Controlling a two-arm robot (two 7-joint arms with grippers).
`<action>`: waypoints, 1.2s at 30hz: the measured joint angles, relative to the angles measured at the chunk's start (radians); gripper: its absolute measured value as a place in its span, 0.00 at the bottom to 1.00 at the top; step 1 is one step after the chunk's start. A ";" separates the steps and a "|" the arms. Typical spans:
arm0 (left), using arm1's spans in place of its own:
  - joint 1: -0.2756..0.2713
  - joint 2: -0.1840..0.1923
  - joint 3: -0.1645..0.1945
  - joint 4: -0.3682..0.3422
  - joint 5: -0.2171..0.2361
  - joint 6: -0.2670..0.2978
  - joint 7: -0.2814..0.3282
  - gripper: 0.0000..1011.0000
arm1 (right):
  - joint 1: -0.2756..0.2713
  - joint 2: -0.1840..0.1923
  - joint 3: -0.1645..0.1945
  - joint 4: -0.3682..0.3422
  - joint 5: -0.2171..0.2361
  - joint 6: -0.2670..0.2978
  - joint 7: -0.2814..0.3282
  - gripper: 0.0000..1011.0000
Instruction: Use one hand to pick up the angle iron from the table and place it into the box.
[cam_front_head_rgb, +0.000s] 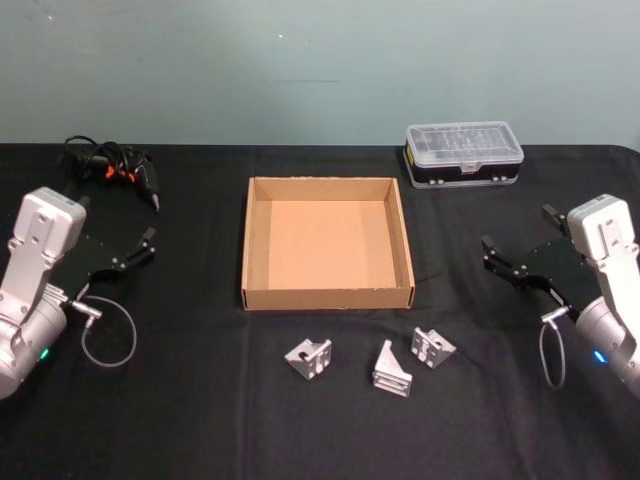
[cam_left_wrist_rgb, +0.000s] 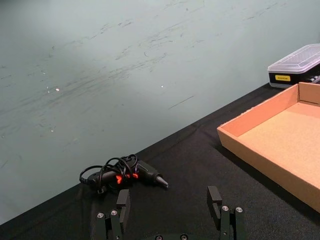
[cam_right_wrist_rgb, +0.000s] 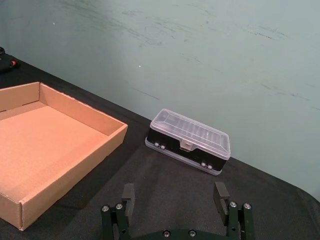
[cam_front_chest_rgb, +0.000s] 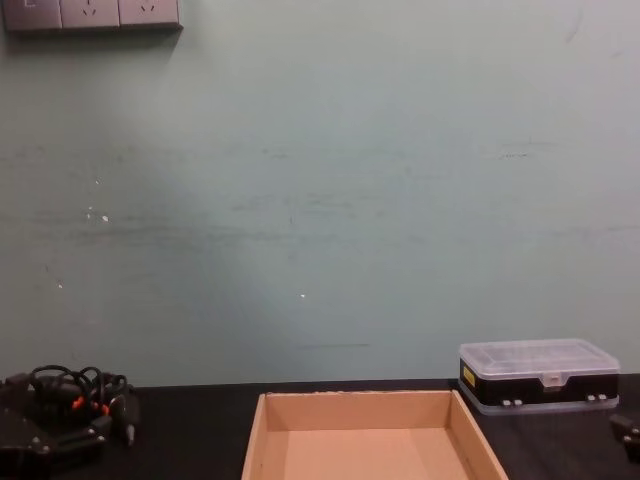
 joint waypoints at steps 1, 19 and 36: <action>0.000 0.000 0.000 0.000 0.000 0.000 0.000 1.00 | 0.000 0.000 0.000 0.000 0.000 0.000 0.000 0.99; 0.000 0.000 0.000 0.000 0.000 0.000 0.000 1.00 | 0.000 0.000 0.000 0.000 0.000 0.000 0.000 0.99; 0.000 0.000 0.000 0.000 0.000 0.000 0.000 1.00 | -0.069 0.026 0.046 -0.084 0.021 -0.016 0.024 0.99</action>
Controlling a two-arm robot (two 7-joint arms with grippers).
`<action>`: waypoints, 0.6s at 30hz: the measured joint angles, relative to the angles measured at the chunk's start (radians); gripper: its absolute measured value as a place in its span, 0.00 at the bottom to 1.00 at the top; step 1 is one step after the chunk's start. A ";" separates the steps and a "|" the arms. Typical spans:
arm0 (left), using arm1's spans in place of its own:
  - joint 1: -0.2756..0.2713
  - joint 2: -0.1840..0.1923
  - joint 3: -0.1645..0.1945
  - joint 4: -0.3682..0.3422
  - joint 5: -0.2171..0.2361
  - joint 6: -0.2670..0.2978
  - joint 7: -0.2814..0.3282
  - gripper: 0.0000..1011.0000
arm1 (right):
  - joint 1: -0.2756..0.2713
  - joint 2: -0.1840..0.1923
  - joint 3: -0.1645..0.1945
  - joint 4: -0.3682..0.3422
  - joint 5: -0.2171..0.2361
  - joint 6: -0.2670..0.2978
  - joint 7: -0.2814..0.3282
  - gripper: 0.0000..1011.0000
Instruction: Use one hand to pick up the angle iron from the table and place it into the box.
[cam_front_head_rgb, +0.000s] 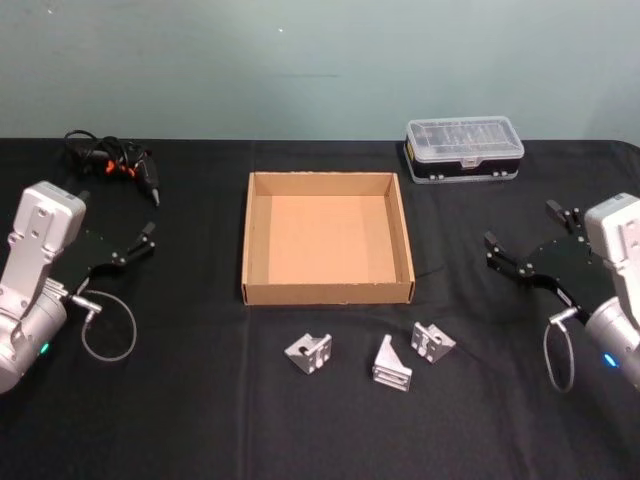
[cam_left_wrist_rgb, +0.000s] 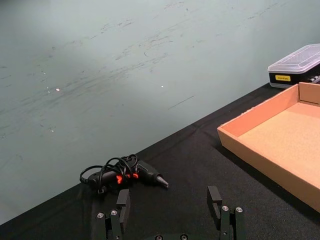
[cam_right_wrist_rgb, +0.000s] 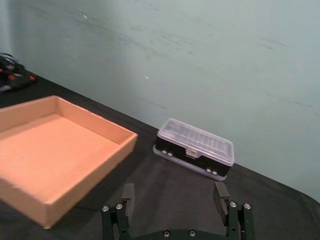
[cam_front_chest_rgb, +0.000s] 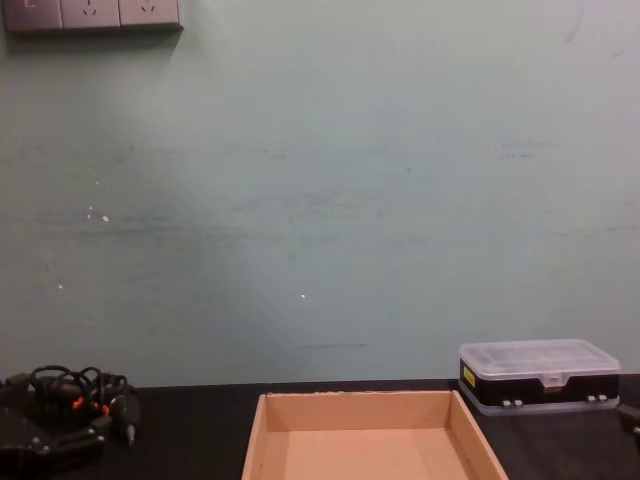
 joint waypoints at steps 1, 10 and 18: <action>0.000 0.000 0.000 0.000 0.000 0.000 0.000 1.00 | -0.020 0.011 0.010 -0.025 0.008 0.000 0.008 0.99; 0.000 0.000 0.000 0.000 0.000 0.000 0.000 1.00 | -0.150 0.097 0.073 -0.177 0.071 0.030 0.067 0.99; 0.000 0.000 0.000 0.000 0.000 0.000 0.000 1.00 | -0.245 0.168 0.097 -0.285 0.113 0.105 0.135 0.99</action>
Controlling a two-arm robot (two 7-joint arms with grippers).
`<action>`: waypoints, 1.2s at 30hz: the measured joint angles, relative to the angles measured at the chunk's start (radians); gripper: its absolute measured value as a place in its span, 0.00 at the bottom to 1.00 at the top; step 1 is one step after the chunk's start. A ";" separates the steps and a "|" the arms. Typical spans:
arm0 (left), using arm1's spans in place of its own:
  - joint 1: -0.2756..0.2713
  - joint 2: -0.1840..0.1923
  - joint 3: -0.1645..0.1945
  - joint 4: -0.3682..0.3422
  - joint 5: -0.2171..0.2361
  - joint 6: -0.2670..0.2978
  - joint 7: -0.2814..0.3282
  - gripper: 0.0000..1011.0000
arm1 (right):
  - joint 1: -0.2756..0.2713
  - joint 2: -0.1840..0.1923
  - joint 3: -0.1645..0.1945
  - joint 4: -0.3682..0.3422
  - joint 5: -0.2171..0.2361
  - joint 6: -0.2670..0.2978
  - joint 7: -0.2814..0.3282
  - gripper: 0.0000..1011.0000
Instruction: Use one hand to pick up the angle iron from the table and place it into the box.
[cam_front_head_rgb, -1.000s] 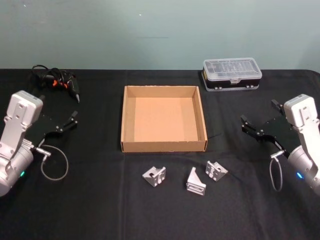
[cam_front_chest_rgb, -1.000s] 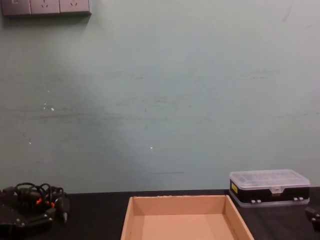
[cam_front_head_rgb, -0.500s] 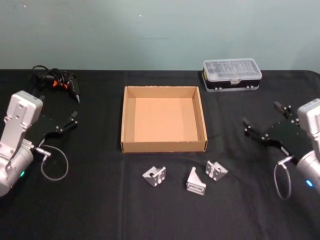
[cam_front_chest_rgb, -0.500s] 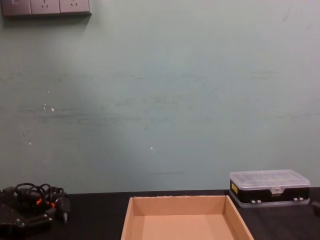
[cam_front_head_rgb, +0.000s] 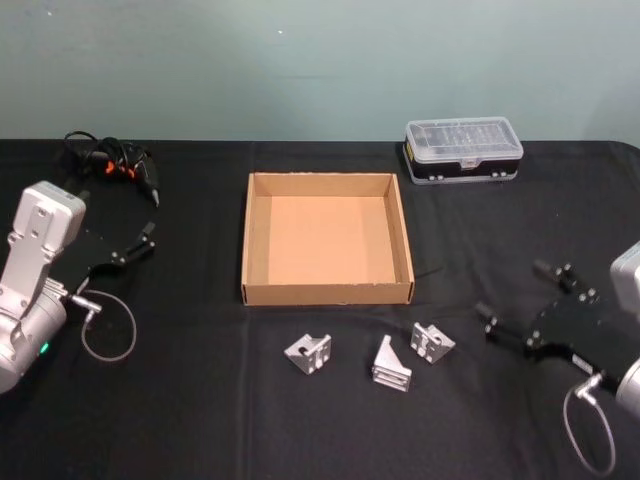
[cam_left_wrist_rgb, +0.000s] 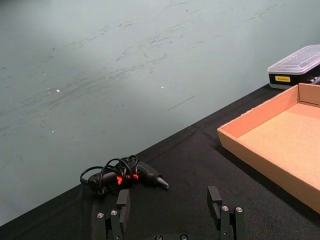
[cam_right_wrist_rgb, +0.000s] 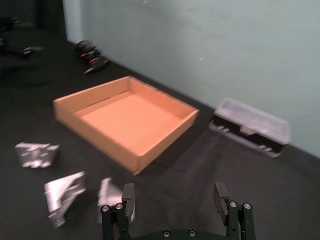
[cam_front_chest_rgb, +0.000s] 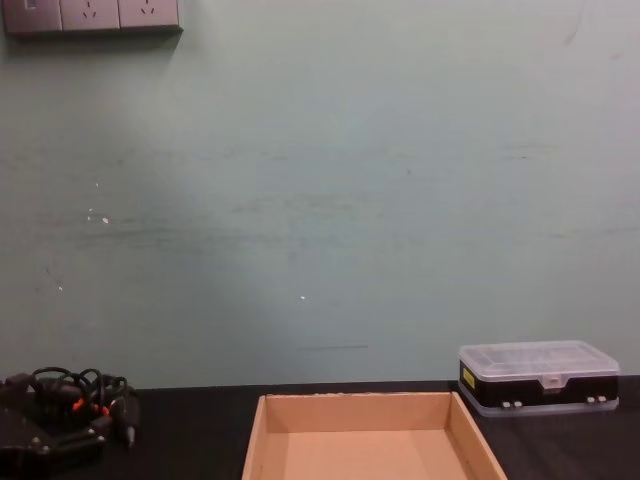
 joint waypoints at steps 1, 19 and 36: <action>0.000 0.000 0.000 0.000 0.000 0.000 0.000 1.00 | -0.011 0.006 -0.002 -0.014 0.001 0.016 0.012 0.99; 0.000 0.000 0.000 0.000 0.000 0.000 0.000 1.00 | 0.067 -0.047 -0.108 -0.045 -0.108 0.225 0.078 0.99; 0.000 0.000 0.000 0.000 0.000 0.000 0.000 1.00 | 0.132 -0.149 -0.128 0.001 -0.188 0.371 0.056 0.99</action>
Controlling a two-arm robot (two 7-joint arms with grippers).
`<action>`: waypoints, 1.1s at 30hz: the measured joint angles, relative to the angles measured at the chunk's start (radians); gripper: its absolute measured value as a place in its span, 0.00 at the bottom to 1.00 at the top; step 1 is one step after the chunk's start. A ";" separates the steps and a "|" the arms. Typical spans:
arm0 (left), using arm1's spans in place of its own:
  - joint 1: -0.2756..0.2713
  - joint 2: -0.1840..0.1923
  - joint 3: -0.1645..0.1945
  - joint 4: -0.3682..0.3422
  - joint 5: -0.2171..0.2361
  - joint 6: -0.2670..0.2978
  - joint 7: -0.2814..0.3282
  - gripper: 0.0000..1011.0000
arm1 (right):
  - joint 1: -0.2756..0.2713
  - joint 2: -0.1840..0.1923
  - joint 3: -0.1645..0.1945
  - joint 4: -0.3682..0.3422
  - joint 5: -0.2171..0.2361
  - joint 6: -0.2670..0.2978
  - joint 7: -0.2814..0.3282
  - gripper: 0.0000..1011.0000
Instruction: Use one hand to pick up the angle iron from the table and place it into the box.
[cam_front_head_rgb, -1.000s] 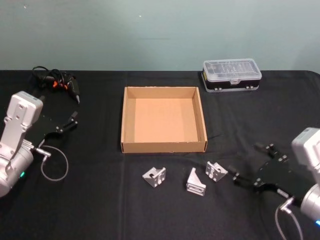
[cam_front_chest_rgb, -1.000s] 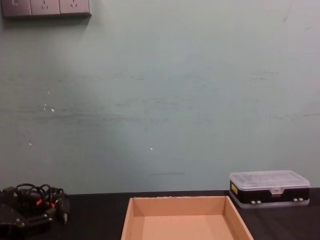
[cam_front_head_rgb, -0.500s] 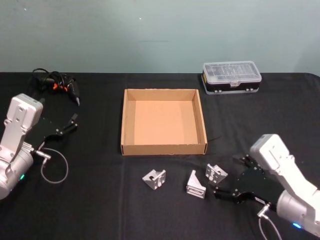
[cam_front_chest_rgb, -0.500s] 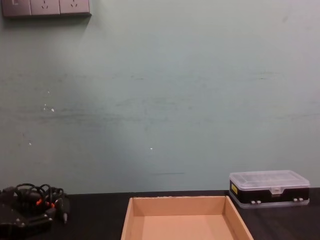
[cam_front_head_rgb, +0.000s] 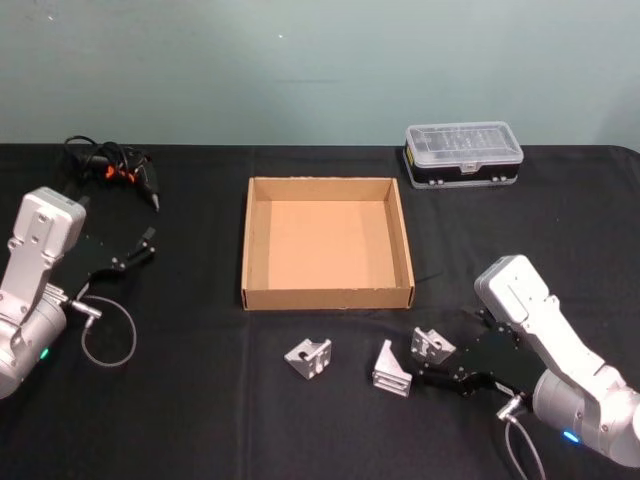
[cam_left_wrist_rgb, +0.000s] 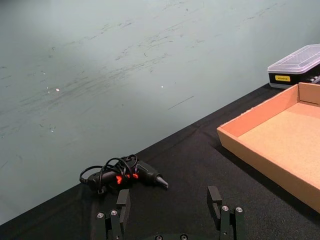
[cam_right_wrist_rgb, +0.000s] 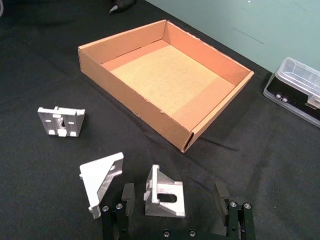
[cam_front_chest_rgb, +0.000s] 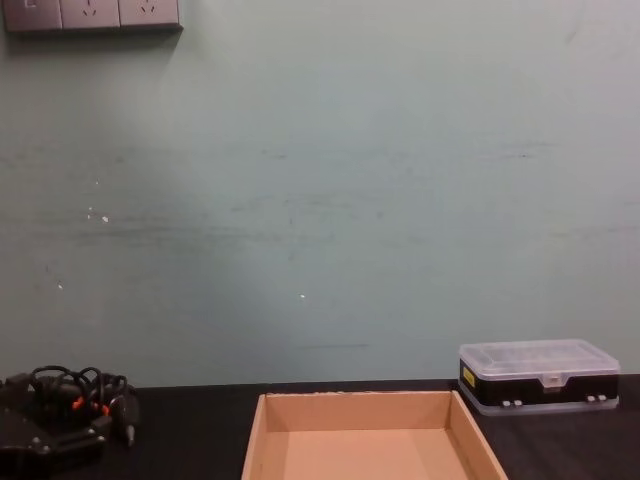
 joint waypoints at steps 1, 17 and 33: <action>0.000 0.000 0.000 0.000 0.000 0.000 0.000 1.00 | 0.002 -0.008 0.002 0.003 -0.001 0.003 0.001 0.99; 0.000 0.000 0.000 0.000 0.000 0.000 0.000 1.00 | 0.005 -0.031 0.012 0.015 0.007 0.012 0.010 0.99; 0.000 0.000 0.000 0.000 0.000 0.000 0.000 1.00 | 0.003 -0.027 0.010 0.012 0.007 0.009 0.009 0.59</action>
